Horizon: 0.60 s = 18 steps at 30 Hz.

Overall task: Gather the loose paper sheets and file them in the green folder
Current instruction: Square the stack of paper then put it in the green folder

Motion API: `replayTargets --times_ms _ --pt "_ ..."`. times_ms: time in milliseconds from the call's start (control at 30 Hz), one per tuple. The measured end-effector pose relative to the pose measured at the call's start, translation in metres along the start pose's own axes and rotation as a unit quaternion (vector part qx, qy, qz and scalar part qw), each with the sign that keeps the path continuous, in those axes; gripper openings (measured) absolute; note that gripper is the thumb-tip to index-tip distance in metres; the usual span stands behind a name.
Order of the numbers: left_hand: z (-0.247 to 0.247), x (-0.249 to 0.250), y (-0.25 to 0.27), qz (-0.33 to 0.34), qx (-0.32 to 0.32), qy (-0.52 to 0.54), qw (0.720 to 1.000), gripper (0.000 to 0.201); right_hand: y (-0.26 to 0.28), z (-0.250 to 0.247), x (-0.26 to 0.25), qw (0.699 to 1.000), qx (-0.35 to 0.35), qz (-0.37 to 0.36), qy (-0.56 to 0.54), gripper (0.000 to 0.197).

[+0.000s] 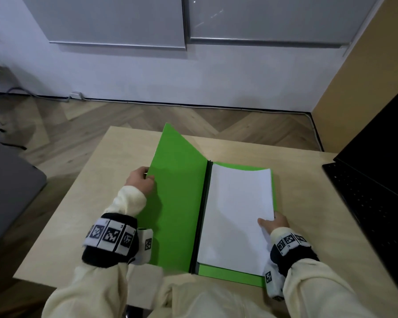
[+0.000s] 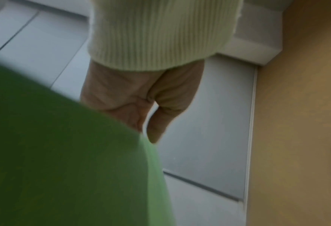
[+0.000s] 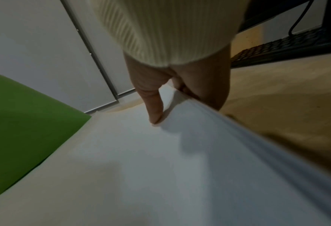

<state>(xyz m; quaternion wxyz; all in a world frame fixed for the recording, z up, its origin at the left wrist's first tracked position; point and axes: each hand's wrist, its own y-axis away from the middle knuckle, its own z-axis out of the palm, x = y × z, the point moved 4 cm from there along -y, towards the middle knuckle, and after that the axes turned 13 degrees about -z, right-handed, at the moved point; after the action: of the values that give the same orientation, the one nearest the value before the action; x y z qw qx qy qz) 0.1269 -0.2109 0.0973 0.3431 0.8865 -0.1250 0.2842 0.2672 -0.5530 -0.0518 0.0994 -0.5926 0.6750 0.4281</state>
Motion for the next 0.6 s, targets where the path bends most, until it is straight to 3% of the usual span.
replayTargets --times_ms 167,267,333,433,500,600 --pt "-0.007 0.0 0.041 0.038 -0.141 -0.017 0.989 0.045 -0.006 -0.013 -0.003 0.995 -0.02 -0.012 0.096 0.053" --pt "-0.011 -0.004 0.058 0.035 -0.186 -0.033 0.981 0.046 -0.004 -0.019 -0.015 0.991 -0.023 -0.03 0.131 0.054" --pt "-0.01 -0.001 0.071 0.036 -0.197 -0.036 0.979 0.045 0.005 -0.017 -0.039 0.993 -0.023 -0.102 0.046 0.048" --pt "0.003 0.01 0.093 0.042 -0.226 -0.027 0.973 0.042 0.034 -0.008 -0.092 0.967 -0.082 -0.23 -0.069 0.044" --pt "0.018 0.02 0.108 0.051 -0.242 -0.023 0.969 0.041 0.057 -0.004 -0.126 0.943 -0.118 -0.296 -0.096 0.05" --pt "0.047 0.033 0.125 0.065 -0.236 -0.011 0.969 0.046 0.078 -0.002 -0.152 0.923 -0.156 -0.326 -0.129 0.067"
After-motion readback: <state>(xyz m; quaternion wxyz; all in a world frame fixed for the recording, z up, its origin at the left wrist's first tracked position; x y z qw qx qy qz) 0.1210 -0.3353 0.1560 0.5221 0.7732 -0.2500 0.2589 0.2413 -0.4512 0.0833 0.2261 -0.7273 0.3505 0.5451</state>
